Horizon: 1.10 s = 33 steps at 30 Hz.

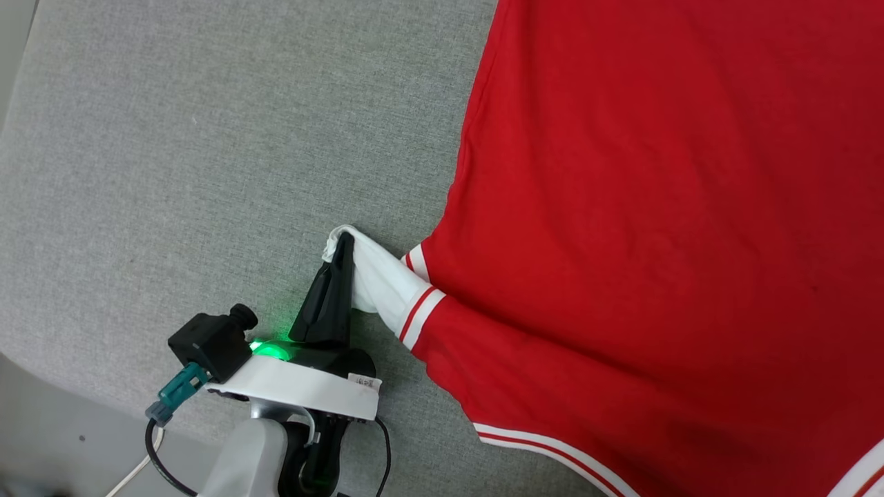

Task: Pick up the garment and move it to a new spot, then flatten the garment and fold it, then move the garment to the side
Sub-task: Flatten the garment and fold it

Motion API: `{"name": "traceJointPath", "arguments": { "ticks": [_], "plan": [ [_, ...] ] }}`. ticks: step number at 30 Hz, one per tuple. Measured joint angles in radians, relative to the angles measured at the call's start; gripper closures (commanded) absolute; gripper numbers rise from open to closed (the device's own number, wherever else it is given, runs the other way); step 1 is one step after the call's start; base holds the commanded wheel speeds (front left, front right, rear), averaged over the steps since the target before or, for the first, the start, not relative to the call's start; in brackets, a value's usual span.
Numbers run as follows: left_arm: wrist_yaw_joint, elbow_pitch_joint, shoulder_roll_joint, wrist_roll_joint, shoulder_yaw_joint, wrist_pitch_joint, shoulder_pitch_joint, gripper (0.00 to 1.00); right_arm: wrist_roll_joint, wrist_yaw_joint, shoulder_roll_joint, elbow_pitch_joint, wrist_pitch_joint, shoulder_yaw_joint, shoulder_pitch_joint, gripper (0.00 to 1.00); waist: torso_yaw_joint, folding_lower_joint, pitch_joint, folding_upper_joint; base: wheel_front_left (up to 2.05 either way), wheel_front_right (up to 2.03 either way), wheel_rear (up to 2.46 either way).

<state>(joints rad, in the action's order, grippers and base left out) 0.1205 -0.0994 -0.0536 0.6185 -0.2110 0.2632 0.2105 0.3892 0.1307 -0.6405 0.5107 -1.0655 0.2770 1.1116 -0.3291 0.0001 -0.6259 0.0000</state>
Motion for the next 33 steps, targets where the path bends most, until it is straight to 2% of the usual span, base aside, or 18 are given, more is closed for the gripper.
{"name": "traceJointPath", "arguments": {
  "ticks": [1,2,3,8,12,21,26,33],
  "plan": [
    [0.000,0.000,0.001,0.000,0.001,0.000,0.001,1.00,0.002,0.000,-0.008,-0.002,-0.002,0.006,0.000,0.00,-0.003,0.0000,-0.004,0.0000,0.00,0.00,0.00],
    [0.002,-0.001,0.002,-0.001,0.001,0.000,0.002,1.00,0.008,0.000,-0.014,-0.003,-0.004,0.007,-0.001,0.60,-0.005,-0.0001,-0.007,0.0000,0.00,0.00,0.00],
    [0.002,-0.002,0.002,-0.003,0.001,0.000,0.003,1.00,0.009,0.000,-0.021,-0.004,-0.002,0.007,-0.001,1.00,-0.006,-0.0002,-0.008,0.0000,0.00,0.00,0.00],
    [0.004,-0.008,0.002,-0.004,0.006,0.000,0.005,1.00,0.007,0.001,-0.024,-0.004,0.036,0.019,-0.005,1.00,-0.004,-0.0001,0.001,0.0000,0.00,0.00,0.00],
    [0.005,-0.020,0.003,-0.003,0.015,0.000,0.003,1.00,0.016,0.001,-0.003,0.016,0.099,-0.003,-0.005,1.00,0.007,-0.0001,0.026,0.0000,0.00,0.00,0.00],
    [0.006,-0.044,0.003,-0.033,0.069,0.000,-0.064,1.00,0.087,0.001,0.008,0.014,0.256,0.055,-0.060,1.00,0.053,-0.0001,0.147,0.0000,0.00,0.00,0.00],
    [0.001,-0.054,0.000,-0.047,0.097,0.000,-0.118,1.00,0.164,0.001,-0.027,-0.038,0.304,0.101,-0.142,1.00,0.092,-0.0001,0.226,0.0000,0.00,0.00,0.00],
    [-0.016,-0.062,-0.021,-0.052,0.122,0.000,-0.187,1.00,0.263,0.001,-0.105,-0.164,0.373,0.106,-0.336,1.00,0.150,-0.0001,0.334,0.0000,0.00,0.00,0.00]
  ]
}}
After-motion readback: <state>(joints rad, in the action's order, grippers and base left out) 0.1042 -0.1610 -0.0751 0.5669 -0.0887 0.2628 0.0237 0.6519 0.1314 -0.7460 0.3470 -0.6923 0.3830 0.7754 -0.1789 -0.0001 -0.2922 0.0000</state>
